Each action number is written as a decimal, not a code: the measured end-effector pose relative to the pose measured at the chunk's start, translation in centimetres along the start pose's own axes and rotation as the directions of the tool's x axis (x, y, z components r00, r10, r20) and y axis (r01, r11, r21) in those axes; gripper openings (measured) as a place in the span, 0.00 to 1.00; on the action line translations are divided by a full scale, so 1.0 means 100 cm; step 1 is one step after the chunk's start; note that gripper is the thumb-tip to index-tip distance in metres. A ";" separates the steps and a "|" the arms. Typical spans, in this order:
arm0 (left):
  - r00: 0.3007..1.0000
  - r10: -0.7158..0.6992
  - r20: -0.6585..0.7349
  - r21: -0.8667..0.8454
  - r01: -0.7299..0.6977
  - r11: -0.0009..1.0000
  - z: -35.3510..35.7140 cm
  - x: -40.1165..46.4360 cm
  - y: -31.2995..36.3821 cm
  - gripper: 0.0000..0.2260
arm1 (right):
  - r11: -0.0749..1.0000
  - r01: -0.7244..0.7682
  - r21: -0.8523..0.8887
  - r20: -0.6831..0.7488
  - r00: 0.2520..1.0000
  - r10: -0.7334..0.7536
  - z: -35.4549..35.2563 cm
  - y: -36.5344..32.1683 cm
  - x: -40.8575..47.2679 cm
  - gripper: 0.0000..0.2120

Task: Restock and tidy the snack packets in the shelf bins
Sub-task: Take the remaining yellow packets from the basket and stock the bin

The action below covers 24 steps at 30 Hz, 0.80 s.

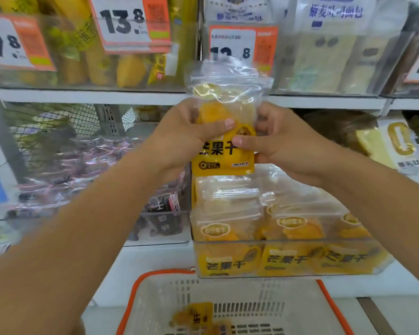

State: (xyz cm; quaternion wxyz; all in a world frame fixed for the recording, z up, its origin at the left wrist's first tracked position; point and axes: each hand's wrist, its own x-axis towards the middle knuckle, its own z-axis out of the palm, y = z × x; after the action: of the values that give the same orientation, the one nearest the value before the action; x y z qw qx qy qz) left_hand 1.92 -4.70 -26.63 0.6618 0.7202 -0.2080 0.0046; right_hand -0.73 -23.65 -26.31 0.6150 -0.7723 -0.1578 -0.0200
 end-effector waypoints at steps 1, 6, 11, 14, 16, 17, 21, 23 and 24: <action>0.999 0.000 -0.037 0.024 0.000 1.000 0.002 0.000 -0.007 0.20 | 1.000 -0.008 -0.002 0.002 1.000 0.008 -0.002 0.005 0.002 0.21; 0.975 0.175 -0.137 0.495 -0.086 0.865 0.006 -0.004 -0.026 0.22 | 0.981 -0.051 -0.189 0.099 0.993 0.070 -0.013 0.014 0.004 0.22; 0.988 0.140 -0.071 0.695 -0.051 0.717 -0.001 -0.010 -0.035 0.22 | 0.952 -0.025 -0.306 0.089 0.994 0.055 -0.017 0.009 0.005 0.28; 0.986 0.168 -0.022 0.713 -0.102 0.693 -0.003 -0.012 -0.044 0.29 | 0.921 -0.065 -0.384 0.096 0.989 0.110 -0.018 0.008 0.004 0.29; 0.985 0.167 -0.042 0.696 -0.091 0.712 -0.005 -0.014 -0.045 0.30 | 0.875 -0.093 -0.475 0.090 0.984 0.154 -0.019 0.006 0.002 0.31; 0.985 0.162 -0.056 0.698 -0.077 0.712 -0.006 -0.014 -0.045 0.32 | 0.866 -0.093 -0.491 0.079 0.985 0.150 -0.019 0.005 0.002 0.32; 0.996 0.083 -0.027 0.492 -0.059 0.869 -0.008 -0.014 -0.044 0.32 | 0.957 -0.120 -0.265 -0.143 0.986 0.084 -0.010 0.003 0.005 0.23; 0.998 0.055 -0.014 0.361 -0.046 0.931 -0.004 -0.018 -0.044 0.31 | 0.957 -0.061 -0.283 -0.234 0.972 -0.007 -0.005 0.003 0.006 0.14; 0.997 0.070 -0.020 0.341 -0.059 0.938 -0.002 -0.021 -0.043 0.29 | 0.948 -0.042 -0.316 -0.255 0.966 -0.043 -0.005 0.004 0.006 0.12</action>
State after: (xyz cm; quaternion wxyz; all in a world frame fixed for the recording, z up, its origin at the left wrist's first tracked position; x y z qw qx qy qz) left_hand 1.41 -3.77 -31.31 0.5302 0.8163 -0.2171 0.0737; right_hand 0.08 -24.03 -26.47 0.4973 -0.8522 -0.0711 -0.1461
